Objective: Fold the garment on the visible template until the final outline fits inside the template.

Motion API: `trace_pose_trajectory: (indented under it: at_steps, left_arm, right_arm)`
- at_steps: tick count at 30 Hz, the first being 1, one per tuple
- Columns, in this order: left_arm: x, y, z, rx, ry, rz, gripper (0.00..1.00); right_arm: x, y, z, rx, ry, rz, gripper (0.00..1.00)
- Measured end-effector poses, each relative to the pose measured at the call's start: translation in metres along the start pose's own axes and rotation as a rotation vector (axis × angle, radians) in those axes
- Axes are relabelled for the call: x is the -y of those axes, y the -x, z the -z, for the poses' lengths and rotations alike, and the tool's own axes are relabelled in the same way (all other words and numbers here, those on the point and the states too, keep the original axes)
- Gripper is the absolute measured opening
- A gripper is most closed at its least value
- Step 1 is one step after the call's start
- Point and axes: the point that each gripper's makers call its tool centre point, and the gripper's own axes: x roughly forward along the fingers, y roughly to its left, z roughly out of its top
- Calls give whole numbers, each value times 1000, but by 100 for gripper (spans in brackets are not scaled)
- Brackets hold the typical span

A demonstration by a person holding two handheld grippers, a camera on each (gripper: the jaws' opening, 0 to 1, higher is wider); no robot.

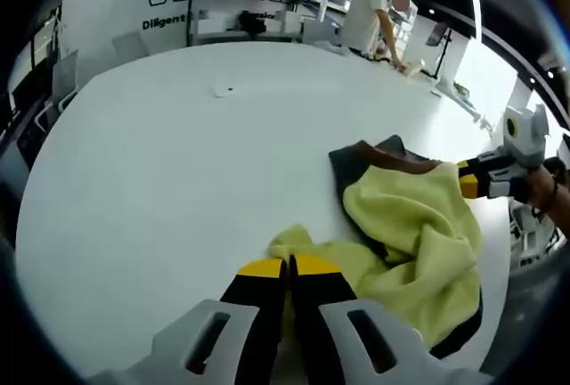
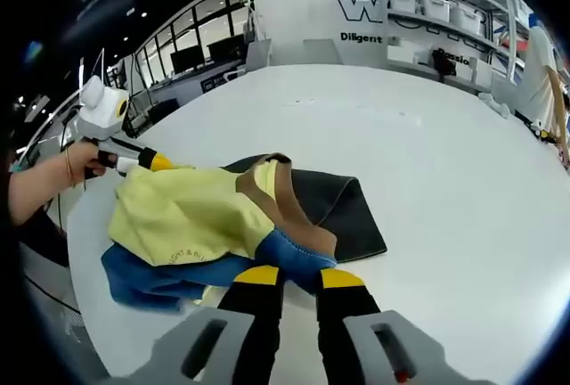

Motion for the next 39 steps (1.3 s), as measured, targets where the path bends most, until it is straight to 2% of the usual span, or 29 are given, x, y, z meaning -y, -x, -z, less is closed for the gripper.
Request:
trace_pose_trajectory:
  at_steps: [1,8,16,21,24,30,37,39]
  left_arm:
    - [-1,4,1,2,-8,-5,0]
    - [-14,23,7,20,20,-39,0]
    - [-27,49,26,10,34,-91,0]
    - [-33,71,47,-22,60,-137,0]
    - [-37,87,67,-56,92,-168,0]
    - [-32,106,94,-101,110,-178,0]
    - [-28,119,112,-161,139,-216,0]
    - [-25,123,121,-190,177,-222,0]
  right_arm:
    - [1,0,0,1,2,1,0]
    - [3,3,-3,7,2,0,0]
    - [4,7,-7,16,17,14,0]
    - [6,11,-10,16,6,24,0]
    - [9,12,-10,9,-8,37,0]
    - [15,16,-14,7,-22,54,0]
    - [22,21,-16,5,-40,75,0]
    - [29,24,-12,-7,-92,105,0]
